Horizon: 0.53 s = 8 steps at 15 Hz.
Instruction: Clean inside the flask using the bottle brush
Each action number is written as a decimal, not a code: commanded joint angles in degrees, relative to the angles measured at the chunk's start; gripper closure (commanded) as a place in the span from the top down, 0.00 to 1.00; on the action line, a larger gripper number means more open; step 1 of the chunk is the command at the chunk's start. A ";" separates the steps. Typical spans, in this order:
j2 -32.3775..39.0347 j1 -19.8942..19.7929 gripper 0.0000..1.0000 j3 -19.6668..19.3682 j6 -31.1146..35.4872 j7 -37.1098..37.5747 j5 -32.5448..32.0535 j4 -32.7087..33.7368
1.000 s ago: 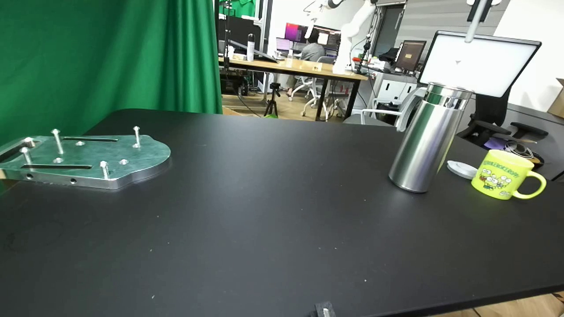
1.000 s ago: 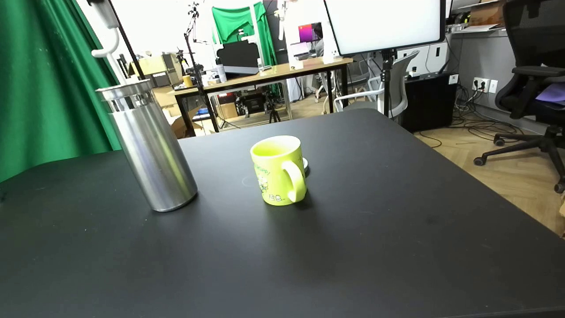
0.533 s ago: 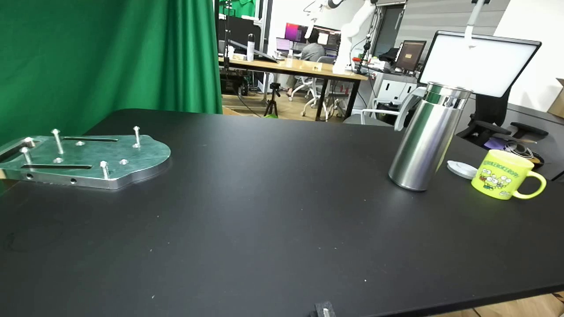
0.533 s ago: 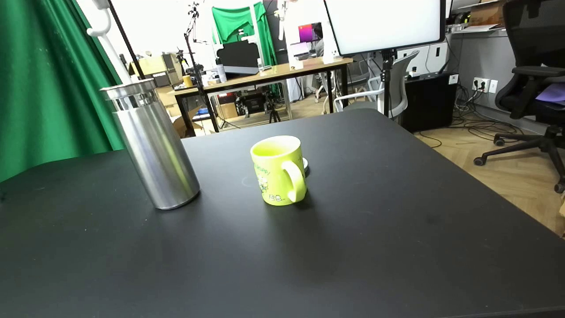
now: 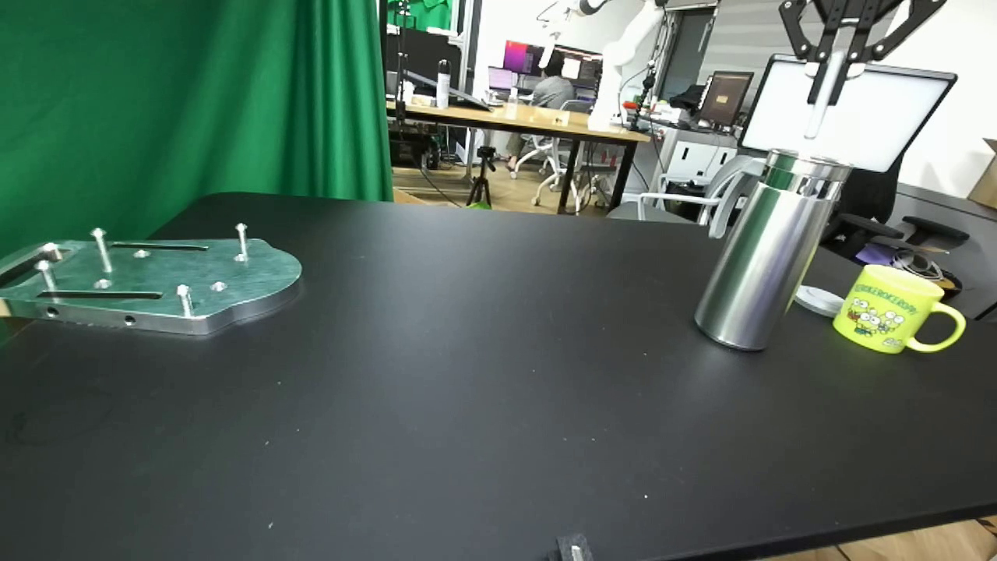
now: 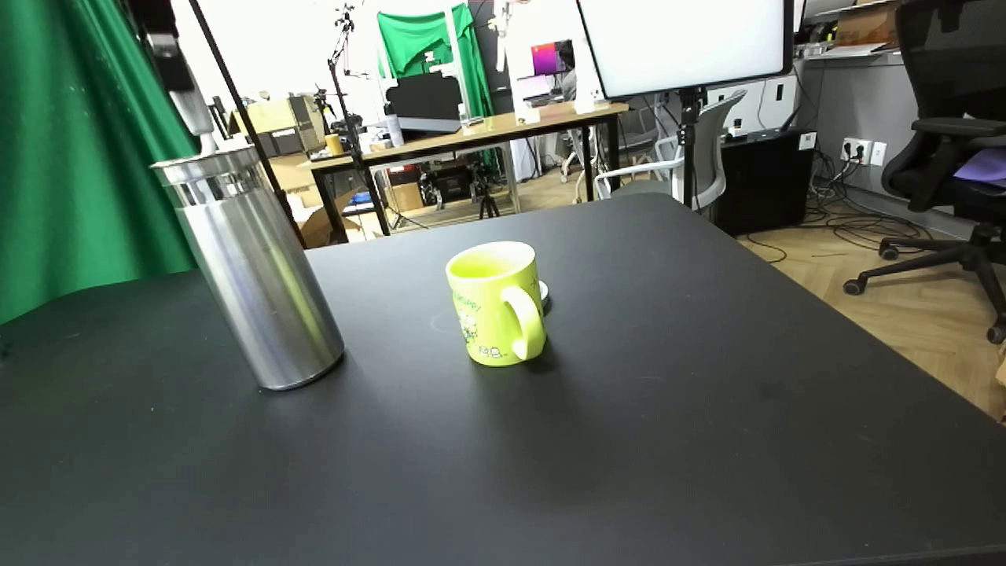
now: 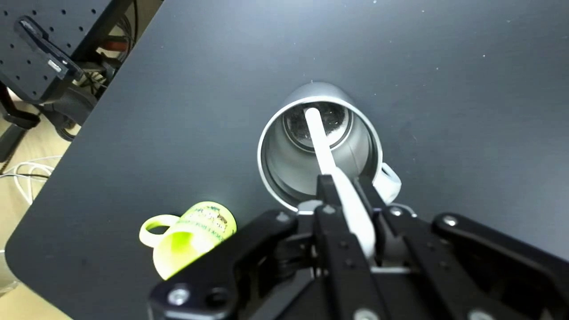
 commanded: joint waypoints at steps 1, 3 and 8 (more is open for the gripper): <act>2.67 0.19 0.04 -0.87 -0.32 -0.20 0.50 -0.01; 3.90 0.27 0.04 -1.18 -0.64 -0.02 0.37 0.52; 2.55 0.62 0.04 -1.19 -0.95 -0.36 0.28 1.53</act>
